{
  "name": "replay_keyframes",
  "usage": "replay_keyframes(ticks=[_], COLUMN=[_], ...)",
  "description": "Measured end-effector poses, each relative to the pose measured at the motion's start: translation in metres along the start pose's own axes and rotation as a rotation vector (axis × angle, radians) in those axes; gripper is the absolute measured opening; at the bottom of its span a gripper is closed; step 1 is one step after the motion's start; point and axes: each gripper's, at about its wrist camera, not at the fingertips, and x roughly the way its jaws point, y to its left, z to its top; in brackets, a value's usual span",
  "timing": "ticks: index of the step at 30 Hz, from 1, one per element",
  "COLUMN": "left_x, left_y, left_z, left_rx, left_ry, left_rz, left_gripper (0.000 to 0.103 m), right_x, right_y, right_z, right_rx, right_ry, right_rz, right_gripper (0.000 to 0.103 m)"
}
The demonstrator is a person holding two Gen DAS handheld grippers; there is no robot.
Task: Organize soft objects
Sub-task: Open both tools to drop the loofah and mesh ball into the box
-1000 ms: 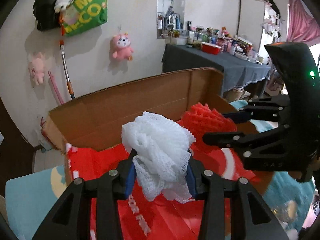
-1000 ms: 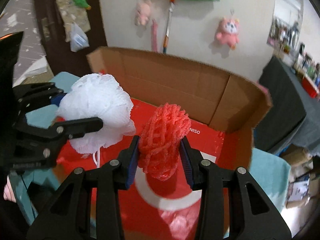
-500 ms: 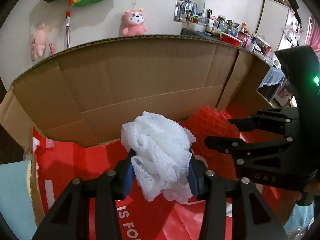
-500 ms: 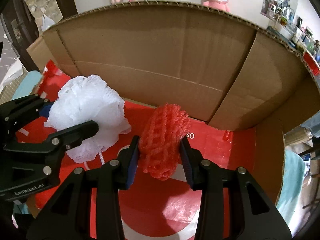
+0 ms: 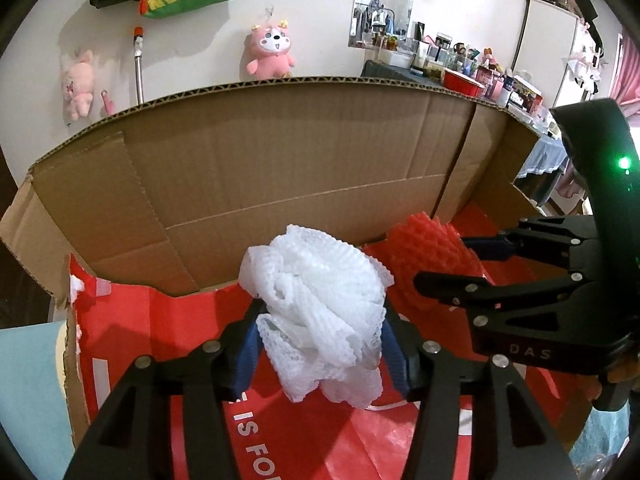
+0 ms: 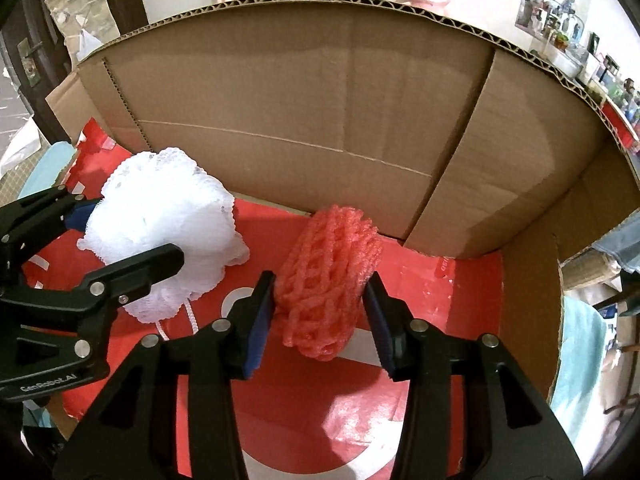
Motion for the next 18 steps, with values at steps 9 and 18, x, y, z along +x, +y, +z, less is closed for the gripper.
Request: replay_keyframes(ticks=[9, 18], left_x=[-0.011, -0.036], left_y=[0.002, 0.004], left_z=[0.002, 0.001], left_rx=[-0.018, -0.027], left_ry=[-0.032, -0.074], left_rz=[0.003, 0.026], left_gripper=[0.077, 0.092], right_x=[-0.001, -0.015], right_y=[0.0, 0.006], right_z=[-0.002, -0.004], right_rx=[0.011, 0.026], right_ry=[0.005, -0.005], right_rz=[-0.026, -0.062], right_gripper=[0.053, 0.063])
